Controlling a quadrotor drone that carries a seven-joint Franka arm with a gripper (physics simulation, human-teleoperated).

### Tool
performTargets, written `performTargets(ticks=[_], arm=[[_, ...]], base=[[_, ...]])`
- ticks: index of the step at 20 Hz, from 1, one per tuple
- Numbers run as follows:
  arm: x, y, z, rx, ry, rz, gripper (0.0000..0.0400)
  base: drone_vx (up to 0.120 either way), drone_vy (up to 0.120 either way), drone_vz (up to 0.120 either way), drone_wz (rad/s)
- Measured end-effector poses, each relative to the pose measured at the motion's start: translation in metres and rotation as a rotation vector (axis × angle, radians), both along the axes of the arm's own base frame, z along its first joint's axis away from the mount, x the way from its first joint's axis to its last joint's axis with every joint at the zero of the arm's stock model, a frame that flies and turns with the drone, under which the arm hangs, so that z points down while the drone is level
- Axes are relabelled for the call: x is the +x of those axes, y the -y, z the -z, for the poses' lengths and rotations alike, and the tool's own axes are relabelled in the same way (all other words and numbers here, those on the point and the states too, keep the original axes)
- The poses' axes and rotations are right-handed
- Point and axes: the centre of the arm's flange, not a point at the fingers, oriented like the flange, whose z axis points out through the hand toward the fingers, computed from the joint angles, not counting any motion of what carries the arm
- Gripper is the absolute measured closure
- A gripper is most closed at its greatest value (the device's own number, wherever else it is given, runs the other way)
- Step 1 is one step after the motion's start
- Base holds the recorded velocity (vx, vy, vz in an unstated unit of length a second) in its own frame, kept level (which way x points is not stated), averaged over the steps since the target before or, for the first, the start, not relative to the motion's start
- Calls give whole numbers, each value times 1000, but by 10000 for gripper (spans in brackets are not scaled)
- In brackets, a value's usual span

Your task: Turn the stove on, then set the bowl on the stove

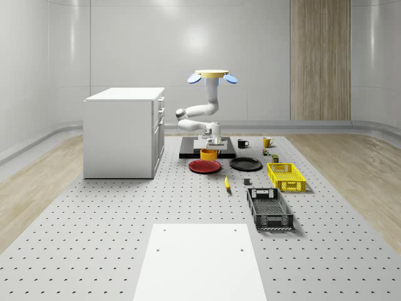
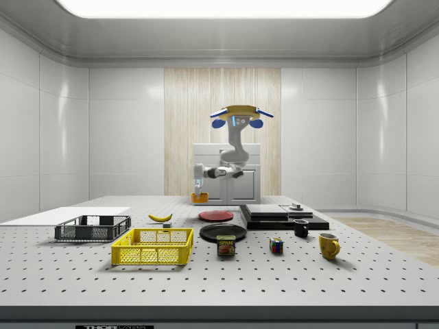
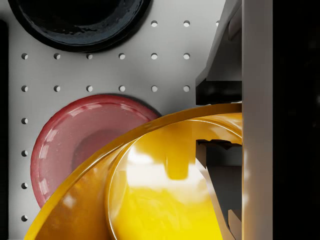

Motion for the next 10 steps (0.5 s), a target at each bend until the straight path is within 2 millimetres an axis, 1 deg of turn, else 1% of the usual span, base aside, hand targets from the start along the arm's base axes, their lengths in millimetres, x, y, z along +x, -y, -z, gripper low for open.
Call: performTargets(ticks=[10], arm=[[0, 0, 0, 0, 0, 0, 300]], base=[[-120, 0, 0, 0]])
